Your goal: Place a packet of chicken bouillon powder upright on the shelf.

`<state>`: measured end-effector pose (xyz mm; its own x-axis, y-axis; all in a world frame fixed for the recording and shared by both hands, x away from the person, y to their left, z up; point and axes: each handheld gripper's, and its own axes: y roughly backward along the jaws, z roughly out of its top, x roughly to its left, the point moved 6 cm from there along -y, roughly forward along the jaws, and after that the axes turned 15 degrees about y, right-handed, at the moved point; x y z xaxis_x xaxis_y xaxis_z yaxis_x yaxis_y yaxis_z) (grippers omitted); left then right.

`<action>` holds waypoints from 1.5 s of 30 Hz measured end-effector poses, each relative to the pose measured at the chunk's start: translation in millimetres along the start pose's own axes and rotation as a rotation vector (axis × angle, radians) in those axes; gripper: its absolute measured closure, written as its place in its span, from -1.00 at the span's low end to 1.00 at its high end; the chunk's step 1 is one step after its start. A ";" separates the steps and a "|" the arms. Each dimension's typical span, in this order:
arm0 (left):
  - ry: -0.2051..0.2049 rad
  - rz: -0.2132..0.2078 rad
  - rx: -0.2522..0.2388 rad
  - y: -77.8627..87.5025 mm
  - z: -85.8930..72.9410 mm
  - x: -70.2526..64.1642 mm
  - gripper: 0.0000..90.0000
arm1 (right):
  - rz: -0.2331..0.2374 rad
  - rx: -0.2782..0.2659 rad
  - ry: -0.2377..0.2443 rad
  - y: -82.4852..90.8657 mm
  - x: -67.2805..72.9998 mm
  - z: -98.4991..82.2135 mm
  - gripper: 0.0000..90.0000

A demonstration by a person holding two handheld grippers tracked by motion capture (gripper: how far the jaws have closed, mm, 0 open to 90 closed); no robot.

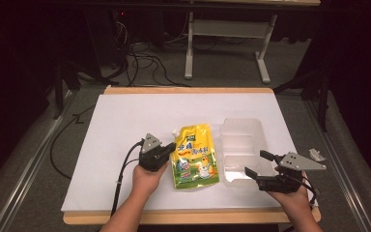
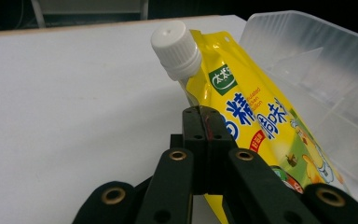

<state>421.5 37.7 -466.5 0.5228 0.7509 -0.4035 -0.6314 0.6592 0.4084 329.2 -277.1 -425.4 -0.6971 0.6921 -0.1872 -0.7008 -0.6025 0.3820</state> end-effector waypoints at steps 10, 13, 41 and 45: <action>-0.110 -0.027 -0.076 30.1 0.7 -25.0 1.00 | -0.001 -0.002 0.002 0.7 2.5 1.8 -0.65; -0.134 -0.038 -0.094 38.8 -0.8 -32.4 1.00 | -0.001 -0.003 0.008 0.8 2.8 2.5 -0.66; -0.248 -0.132 -0.172 78.2 -19.8 -66.0 1.00 | 0.130 0.009 -0.009 -50.1 25.7 55.5 -0.81; -0.257 -0.137 -0.175 79.6 -20.7 -67.9 1.00 | 0.165 0.017 -0.016 -68.7 31.6 65.0 -0.78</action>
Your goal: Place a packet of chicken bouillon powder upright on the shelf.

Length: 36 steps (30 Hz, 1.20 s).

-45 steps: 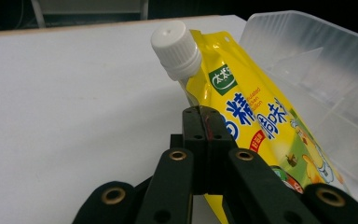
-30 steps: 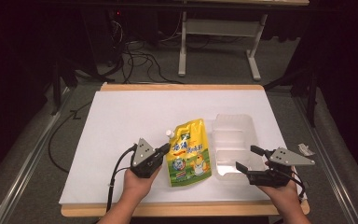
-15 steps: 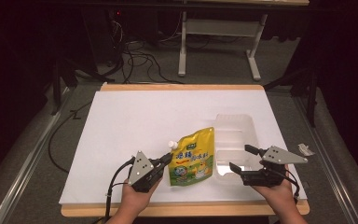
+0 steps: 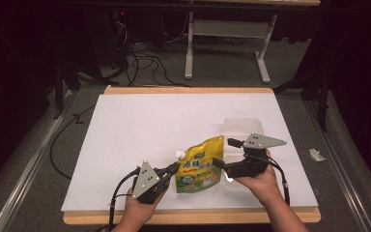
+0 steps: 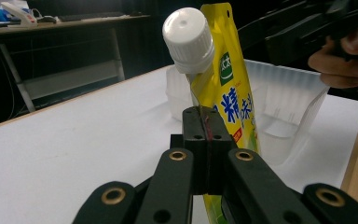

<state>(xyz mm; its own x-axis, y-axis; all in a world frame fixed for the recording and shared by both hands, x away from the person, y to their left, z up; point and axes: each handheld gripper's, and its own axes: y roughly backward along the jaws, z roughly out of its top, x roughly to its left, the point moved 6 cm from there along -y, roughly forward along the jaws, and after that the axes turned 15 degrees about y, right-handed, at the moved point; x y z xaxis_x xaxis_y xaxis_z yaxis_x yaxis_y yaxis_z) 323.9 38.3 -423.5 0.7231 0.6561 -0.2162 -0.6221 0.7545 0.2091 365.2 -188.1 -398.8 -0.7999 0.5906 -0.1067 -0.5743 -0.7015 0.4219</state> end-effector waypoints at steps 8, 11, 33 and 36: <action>-0.005 -0.005 0.002 0.6 0.1 -1.3 1.00 | 0.052 0.004 0.029 -16.0 9.9 4.9 -0.51; -0.006 -0.007 0.000 0.4 0.4 -1.7 1.00 | 0.053 -0.003 0.031 -16.0 10.3 4.7 -0.32; 0.048 0.030 -0.016 1.5 7.2 16.7 1.00 | 0.105 -0.094 0.077 4.0 20.0 7.4 1.00; 0.054 0.038 -0.025 2.1 9.6 20.2 1.00 | 0.112 -0.106 0.080 4.9 23.7 9.4 1.00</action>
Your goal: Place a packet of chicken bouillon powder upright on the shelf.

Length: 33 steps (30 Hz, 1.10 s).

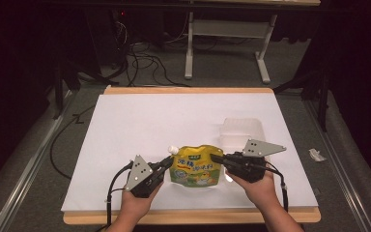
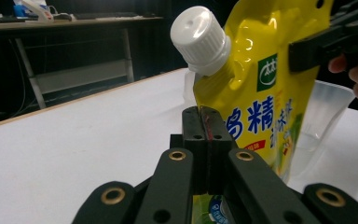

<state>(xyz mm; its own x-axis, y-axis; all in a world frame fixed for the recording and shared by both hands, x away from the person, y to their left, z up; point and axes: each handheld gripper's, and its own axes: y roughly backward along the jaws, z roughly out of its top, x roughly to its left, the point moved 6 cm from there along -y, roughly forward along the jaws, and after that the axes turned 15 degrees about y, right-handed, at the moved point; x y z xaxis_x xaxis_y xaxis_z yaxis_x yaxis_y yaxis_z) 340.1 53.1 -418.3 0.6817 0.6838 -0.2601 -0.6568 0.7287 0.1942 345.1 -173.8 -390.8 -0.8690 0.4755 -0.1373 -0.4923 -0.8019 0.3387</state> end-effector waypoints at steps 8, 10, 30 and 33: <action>0.005 0.029 0.003 0.4 -0.1 10.1 1.00 | 0.027 -0.003 0.023 -4.4 14.3 3.8 1.00; 0.006 0.036 0.008 -0.4 -1.2 12.3 1.00 | 0.035 0.004 0.033 -6.4 18.9 3.2 1.00; 0.043 0.016 0.029 0.1 -5.0 15.6 0.92 | 0.069 0.095 -0.060 -29.0 29.2 -18.3 0.61; 0.046 0.015 0.033 -0.2 -5.5 16.3 0.89 | 0.054 0.128 -0.066 -33.6 30.9 -23.2 0.77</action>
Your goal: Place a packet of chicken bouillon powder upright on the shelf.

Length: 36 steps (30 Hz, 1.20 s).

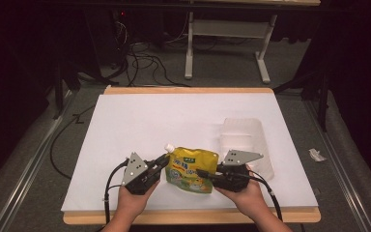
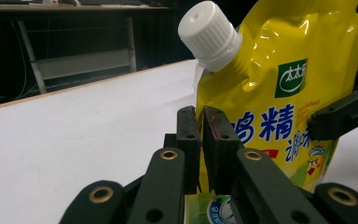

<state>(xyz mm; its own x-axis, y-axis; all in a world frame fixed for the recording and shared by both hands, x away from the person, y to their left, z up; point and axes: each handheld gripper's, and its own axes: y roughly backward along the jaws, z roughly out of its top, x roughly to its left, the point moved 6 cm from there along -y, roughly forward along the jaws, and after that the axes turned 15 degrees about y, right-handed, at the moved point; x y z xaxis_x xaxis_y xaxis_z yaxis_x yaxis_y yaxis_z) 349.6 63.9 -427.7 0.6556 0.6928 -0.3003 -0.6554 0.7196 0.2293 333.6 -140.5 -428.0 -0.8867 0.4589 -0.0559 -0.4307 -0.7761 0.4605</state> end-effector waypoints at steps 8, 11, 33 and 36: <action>0.022 0.026 0.043 -0.7 -3.5 7.1 0.39 | -0.014 -0.007 0.007 -0.9 1.1 0.2 1.00; 0.039 0.017 0.066 1.3 -4.9 9.5 0.14 | -0.023 -0.021 -0.001 -0.1 -0.2 1.3 1.00; 0.045 0.117 0.121 27.8 -20.9 43.3 -0.36 | -0.047 -0.113 0.022 23.5 -5.8 18.6 1.00; 0.032 0.123 0.124 27.4 -20.9 43.0 -0.40 | -0.047 -0.132 0.031 29.1 -7.5 22.0 1.00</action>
<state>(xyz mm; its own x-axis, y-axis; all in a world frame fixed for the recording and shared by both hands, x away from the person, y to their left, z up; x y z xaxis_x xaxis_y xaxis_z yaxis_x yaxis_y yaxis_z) 352.0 112.4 -453.8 0.5600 0.7755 -0.2917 -0.6774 0.6312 0.3777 331.4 -157.1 -394.7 -0.8690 0.4840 -0.1027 -0.4883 -0.8054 0.3360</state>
